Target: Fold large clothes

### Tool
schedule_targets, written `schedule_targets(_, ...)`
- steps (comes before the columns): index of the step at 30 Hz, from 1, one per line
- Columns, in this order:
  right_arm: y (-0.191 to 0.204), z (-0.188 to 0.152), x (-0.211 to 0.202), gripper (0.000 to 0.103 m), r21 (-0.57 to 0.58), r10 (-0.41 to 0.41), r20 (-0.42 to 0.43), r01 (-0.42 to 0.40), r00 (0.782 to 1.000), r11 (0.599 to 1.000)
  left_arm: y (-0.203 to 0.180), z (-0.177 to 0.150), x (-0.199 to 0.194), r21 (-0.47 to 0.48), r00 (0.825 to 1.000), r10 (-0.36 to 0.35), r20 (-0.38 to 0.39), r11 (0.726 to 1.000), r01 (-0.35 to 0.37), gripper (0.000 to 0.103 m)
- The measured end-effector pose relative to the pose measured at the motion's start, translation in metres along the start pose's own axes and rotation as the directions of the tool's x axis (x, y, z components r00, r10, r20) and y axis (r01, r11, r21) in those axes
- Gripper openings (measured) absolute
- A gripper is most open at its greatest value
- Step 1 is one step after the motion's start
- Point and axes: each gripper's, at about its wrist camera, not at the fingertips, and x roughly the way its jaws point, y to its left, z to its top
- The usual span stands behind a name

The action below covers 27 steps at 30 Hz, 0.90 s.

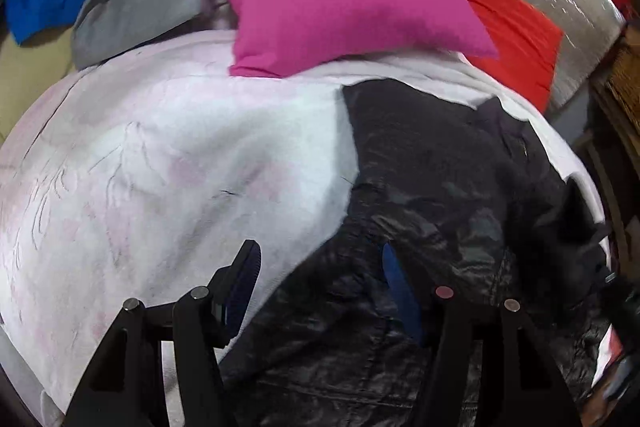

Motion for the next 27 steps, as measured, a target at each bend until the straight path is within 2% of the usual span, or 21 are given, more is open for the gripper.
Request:
schedule_targets(4,-0.058,0.012,-0.035,0.021,0.188,0.050,0.046,-0.058,0.998,0.981,-0.009,-0.002,0.002,0.031,1.000,0.017,0.002,0.999,-0.017,0.064)
schedule_targets(6,-0.091,0.015,-0.046,0.021,0.278,0.082,0.052,-0.093,0.995,0.956,-0.009,-0.002,0.004,0.027,1.000,0.021,-0.004,0.999,-0.021,0.064)
schedule_targets(9,-0.134,0.014,-0.058,0.029,0.396,0.119,0.046,-0.127,0.992,0.910,-0.010,-0.002,0.008,0.026,0.999,0.031,-0.011,0.999,-0.030,0.064)
schedule_targets(11,-0.155,0.015,-0.067,0.053,0.445,0.089,0.021,-0.089,0.996,0.891,-0.011,-0.001,0.010,0.025,0.999,0.037,-0.013,0.999,-0.036,0.064)
schedule_targets(12,-0.161,0.013,-0.071,0.073,0.458,0.067,0.023,-0.070,0.997,0.886,-0.011,-0.001,0.010,0.022,0.999,0.038,-0.013,0.999,-0.037,0.064)
schedule_targets(14,-0.179,0.013,-0.085,0.075,0.487,0.047,0.058,-0.069,0.997,0.871,-0.011,0.000,0.012,0.013,0.999,0.038,-0.017,0.999,-0.038,0.064)
schedule_targets(19,-0.209,0.012,-0.100,0.075,0.554,0.063,0.120,-0.120,0.991,0.824,-0.013,0.001,0.016,0.012,0.999,0.050,-0.012,0.999,-0.050,0.064)
schedule_targets(21,-0.212,0.010,-0.094,0.075,0.560,0.055,0.109,-0.107,0.993,0.822,-0.014,0.001,0.017,0.009,0.999,0.051,-0.005,0.999,-0.051,0.064)
schedule_targets(24,-0.210,0.010,-0.085,0.075,0.554,0.098,0.098,-0.136,0.990,0.822,-0.016,0.002,0.019,-0.001,0.998,0.057,0.003,0.998,-0.057,0.064)
schedule_targets(27,-0.213,0.013,-0.093,0.075,0.558,0.102,0.162,-0.176,0.982,0.811,-0.014,0.004,0.014,-0.034,0.998,0.055,0.027,0.998,-0.054,0.064)
